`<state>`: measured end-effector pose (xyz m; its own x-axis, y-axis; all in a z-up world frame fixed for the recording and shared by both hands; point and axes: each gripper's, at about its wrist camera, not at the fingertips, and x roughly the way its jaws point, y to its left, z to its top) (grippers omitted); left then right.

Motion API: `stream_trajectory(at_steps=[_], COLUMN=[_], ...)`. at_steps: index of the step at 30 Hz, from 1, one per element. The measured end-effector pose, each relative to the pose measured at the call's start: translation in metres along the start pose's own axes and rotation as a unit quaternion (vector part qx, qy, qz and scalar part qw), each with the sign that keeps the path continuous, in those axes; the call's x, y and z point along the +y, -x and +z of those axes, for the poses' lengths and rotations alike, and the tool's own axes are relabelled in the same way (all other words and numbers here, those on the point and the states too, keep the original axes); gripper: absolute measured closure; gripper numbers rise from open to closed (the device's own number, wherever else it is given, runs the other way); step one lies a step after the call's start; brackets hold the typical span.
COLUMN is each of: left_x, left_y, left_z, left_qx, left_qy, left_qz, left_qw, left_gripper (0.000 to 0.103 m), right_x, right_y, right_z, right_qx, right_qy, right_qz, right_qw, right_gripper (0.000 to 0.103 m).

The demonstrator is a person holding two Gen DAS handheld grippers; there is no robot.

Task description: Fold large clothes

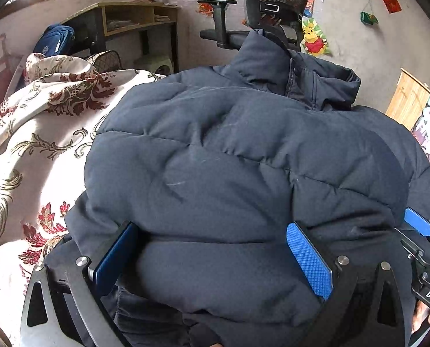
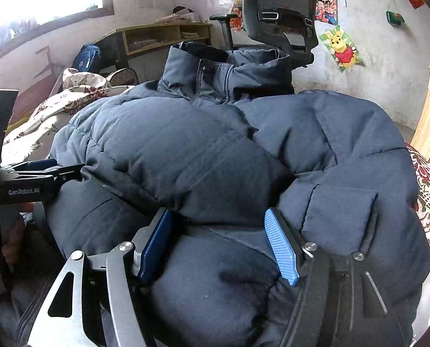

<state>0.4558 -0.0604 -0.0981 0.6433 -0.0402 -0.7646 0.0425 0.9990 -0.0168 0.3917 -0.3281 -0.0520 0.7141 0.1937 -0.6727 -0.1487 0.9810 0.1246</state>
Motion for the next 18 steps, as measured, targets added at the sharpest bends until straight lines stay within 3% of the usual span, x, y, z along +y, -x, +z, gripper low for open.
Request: stream_trajectory(at_steps=[11, 18], left_x=[0.010, 0.020], left_y=[0.026, 0.085], left_z=[0.006, 0.009], left_qx=[0.042, 0.015], left_qy=[0.044, 0.085], left_qz=[0.004, -0.026], left_qw=[0.9982, 0.9959], left_gripper=[0.000, 0.000], right_x=[-0.008, -0.020], right_y=[0.046, 0.089], right_z=[0.009, 0.012], right_qx=[-0.002, -0.018], right_qy=[-0.041, -0.093], right_qz=[-0.006, -0.013], right_qw=[0.999, 0.995], right_gripper=[0.025, 0.023])
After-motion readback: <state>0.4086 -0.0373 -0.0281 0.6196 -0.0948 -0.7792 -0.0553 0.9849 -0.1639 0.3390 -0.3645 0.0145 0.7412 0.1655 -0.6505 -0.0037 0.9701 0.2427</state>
